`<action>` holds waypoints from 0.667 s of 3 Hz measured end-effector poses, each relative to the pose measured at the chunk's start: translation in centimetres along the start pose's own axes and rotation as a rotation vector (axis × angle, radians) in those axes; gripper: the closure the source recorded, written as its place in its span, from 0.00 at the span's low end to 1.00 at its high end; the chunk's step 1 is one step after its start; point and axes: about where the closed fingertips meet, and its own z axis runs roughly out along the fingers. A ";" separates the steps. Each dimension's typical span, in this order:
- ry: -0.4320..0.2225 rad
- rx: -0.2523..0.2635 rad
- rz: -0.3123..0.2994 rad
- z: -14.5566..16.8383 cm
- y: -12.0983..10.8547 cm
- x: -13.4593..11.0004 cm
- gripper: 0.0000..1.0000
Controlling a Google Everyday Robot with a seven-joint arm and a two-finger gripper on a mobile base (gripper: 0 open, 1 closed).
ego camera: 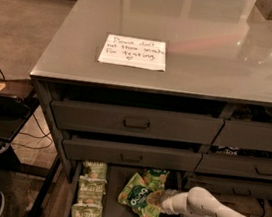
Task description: Pick green rice chip bag from bottom drawer and place on counter
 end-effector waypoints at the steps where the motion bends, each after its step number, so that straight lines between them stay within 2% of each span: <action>1: 0.003 0.030 0.039 0.8 -0.3 1.2 0.11; 2: 0.011 0.046 0.060 1.3 -0.5 2.2 0.13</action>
Offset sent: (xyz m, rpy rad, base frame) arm 0.0126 -0.0176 -0.0341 -0.0077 0.0103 -0.1152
